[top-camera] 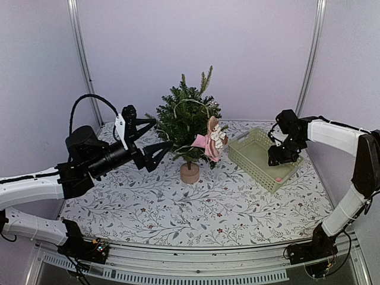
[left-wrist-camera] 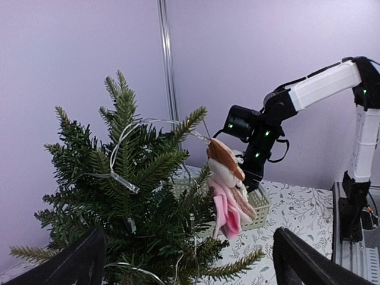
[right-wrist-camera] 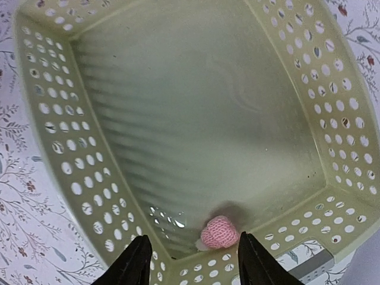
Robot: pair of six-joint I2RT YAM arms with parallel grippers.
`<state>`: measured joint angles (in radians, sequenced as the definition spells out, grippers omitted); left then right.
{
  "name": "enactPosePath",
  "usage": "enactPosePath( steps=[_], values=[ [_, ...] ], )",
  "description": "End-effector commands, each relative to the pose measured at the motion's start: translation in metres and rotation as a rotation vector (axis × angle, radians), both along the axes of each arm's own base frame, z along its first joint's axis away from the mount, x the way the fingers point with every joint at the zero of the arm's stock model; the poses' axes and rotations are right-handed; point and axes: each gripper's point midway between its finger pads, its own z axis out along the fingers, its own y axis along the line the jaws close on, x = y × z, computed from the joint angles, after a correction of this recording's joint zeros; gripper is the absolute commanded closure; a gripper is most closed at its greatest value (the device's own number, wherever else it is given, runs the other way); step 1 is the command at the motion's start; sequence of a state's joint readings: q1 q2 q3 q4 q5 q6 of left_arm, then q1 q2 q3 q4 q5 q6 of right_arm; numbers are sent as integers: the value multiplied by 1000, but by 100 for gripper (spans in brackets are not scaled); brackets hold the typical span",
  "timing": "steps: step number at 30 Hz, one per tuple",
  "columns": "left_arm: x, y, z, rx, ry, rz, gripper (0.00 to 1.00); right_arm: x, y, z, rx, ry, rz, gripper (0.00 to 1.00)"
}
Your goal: Decorate the small christmas tree
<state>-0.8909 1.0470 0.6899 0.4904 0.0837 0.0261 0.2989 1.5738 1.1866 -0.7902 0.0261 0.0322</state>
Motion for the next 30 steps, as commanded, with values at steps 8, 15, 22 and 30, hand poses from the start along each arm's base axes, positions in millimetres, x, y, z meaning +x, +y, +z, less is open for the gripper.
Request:
enactPosePath(
  steps=[8,15,22,30],
  values=[
    [-13,27,10,-122,-30,-5,1,-22,-15,-75,-101,255,2,39],
    [-14,38,11,-131,-42,22,1,-33,-25,-95,-150,317,-8,36],
    [-12,38,9,-123,-44,29,1,-38,-23,-103,-125,344,-5,57],
    [-10,39,7,-117,-38,34,1,-33,-27,-99,-144,324,-16,97]
  ],
)
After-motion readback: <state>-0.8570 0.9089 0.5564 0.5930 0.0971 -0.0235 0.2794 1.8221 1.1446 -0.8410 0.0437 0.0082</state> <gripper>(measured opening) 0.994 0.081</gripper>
